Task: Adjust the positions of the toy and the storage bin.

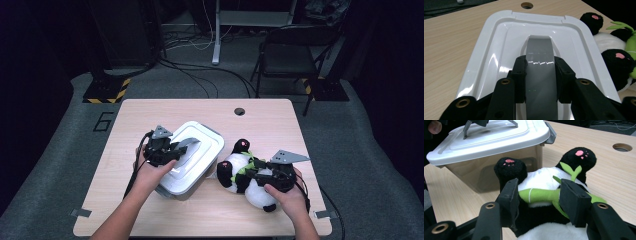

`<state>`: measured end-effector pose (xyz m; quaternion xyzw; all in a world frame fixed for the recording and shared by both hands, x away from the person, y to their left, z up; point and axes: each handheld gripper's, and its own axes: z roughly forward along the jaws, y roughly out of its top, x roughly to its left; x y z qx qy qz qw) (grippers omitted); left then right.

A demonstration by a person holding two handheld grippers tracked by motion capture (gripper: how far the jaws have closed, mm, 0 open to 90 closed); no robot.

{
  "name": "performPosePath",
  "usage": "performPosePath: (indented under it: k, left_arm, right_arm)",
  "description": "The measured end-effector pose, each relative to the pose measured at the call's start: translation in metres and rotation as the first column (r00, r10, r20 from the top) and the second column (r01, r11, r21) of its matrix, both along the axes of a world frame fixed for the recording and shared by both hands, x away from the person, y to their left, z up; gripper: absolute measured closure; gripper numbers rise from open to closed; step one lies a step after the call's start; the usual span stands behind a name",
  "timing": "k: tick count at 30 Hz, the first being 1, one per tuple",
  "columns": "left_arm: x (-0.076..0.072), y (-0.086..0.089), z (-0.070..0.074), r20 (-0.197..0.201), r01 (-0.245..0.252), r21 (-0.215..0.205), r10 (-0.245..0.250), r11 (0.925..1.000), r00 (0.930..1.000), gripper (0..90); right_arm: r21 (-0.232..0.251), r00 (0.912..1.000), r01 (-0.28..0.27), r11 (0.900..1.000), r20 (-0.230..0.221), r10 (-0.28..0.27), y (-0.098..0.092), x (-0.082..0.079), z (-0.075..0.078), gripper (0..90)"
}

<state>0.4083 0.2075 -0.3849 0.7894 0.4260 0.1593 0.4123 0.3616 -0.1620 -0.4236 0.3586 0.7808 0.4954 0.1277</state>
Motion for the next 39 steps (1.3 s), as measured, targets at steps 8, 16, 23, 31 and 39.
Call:
performPosePath:
  k: [8, 16, 23, 31, 39]
  left_arm:
    - [-0.001, 0.001, 0.002, -0.002, -0.015, -0.030, 0.015, 0.9994, 0.9999, 66.7]
    - [-0.002, 0.004, 0.008, 0.001, -0.015, -0.022, 0.015, 0.9996, 0.9999, 66.8]
    - [-0.003, 0.014, 0.020, 0.024, -0.020, -0.026, 0.020, 0.9995, 0.9995, 66.8]
    - [-0.004, 0.034, 0.028, 0.044, -0.049, -0.023, 0.050, 0.9985, 0.9978, 66.7]
    - [-0.006, 0.058, 0.032, 0.052, -0.104, -0.063, 0.107, 0.9926, 0.9929, 66.7]
  right_arm:
    - [0.011, 1.0000, 0.003, 1.000, -0.008, -0.003, -0.001, 0.001, -0.002, 49.0]
    - [0.012, 0.9999, 0.003, 1.000, -0.011, -0.003, -0.001, 0.001, -0.002, 49.0]
    - [0.018, 0.9999, 0.002, 1.000, -0.015, -0.002, -0.001, 0.002, -0.002, 49.0]
    - [0.019, 0.9999, 0.003, 1.000, -0.015, -0.003, -0.001, 0.001, -0.003, 49.0]
    - [0.019, 0.9998, 0.011, 1.000, -0.017, -0.011, -0.003, 0.001, -0.004, 49.0]
